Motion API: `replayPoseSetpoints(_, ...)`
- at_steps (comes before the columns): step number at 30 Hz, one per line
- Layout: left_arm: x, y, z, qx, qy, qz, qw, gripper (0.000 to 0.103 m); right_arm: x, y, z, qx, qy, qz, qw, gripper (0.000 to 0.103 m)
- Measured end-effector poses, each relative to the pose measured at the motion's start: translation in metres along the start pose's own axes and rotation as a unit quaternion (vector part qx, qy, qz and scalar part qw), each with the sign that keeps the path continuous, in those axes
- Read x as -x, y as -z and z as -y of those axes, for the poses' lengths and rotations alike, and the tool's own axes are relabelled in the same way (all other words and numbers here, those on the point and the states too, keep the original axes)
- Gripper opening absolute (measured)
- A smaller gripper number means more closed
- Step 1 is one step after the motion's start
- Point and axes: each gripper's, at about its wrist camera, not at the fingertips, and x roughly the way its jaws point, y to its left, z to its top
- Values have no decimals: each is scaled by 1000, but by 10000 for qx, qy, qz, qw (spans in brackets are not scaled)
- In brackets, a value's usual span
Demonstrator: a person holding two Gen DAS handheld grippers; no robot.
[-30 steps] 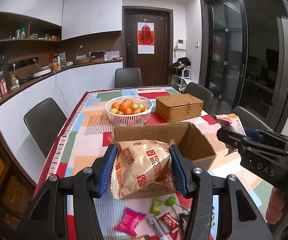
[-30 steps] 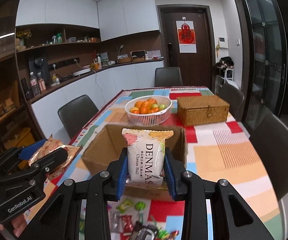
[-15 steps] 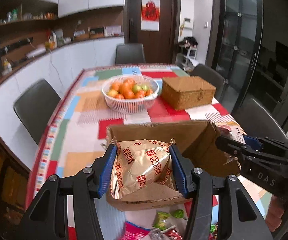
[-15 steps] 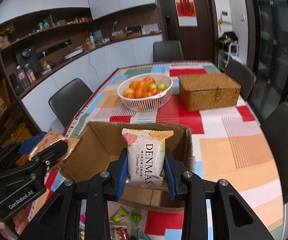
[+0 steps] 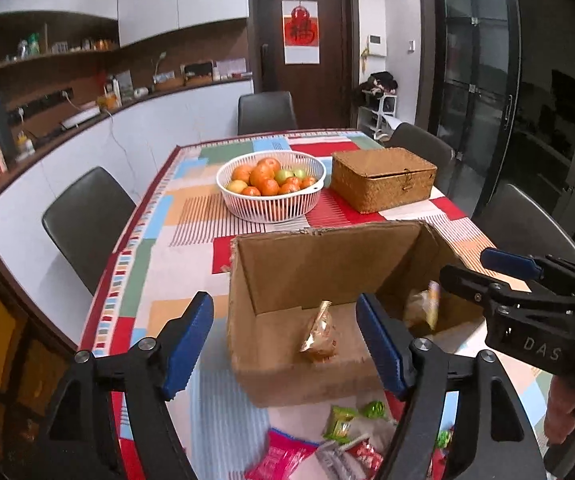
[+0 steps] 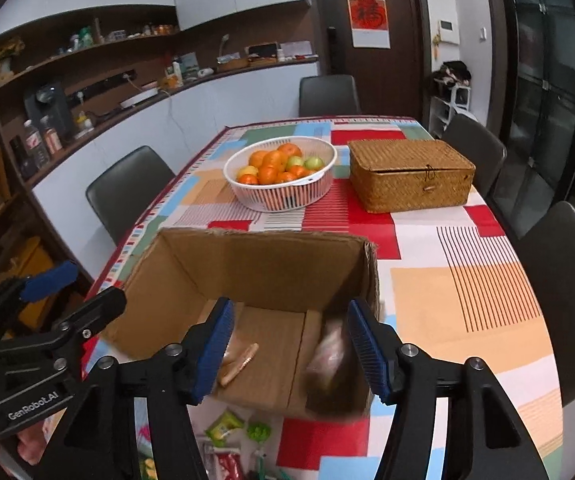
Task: Organize snacks
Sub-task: 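Move both open tools back down to the snack pile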
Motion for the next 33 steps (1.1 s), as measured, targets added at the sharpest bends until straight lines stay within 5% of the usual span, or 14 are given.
replayPoseSetpoints(9, 56, 24, 6, 16, 30, 569, 9984, 73, 45, 31, -12, 174, -176, 296, 9993, 60)
replayPoseSetpoints(17, 80, 56, 17, 60, -103, 753, 9971, 73, 70, 66, -10, 284, 133, 545, 9980, 60)
replayPoseSetpoints(24, 81, 86, 21, 125, -15, 534, 9985, 73, 85, 96, -10, 282, 293, 584, 9975, 60)
replayPoseSetpoints(33, 66, 119, 28, 206, 187, 0, 9996, 73, 76, 137, -5, 270, 334, 114, 9990, 60)
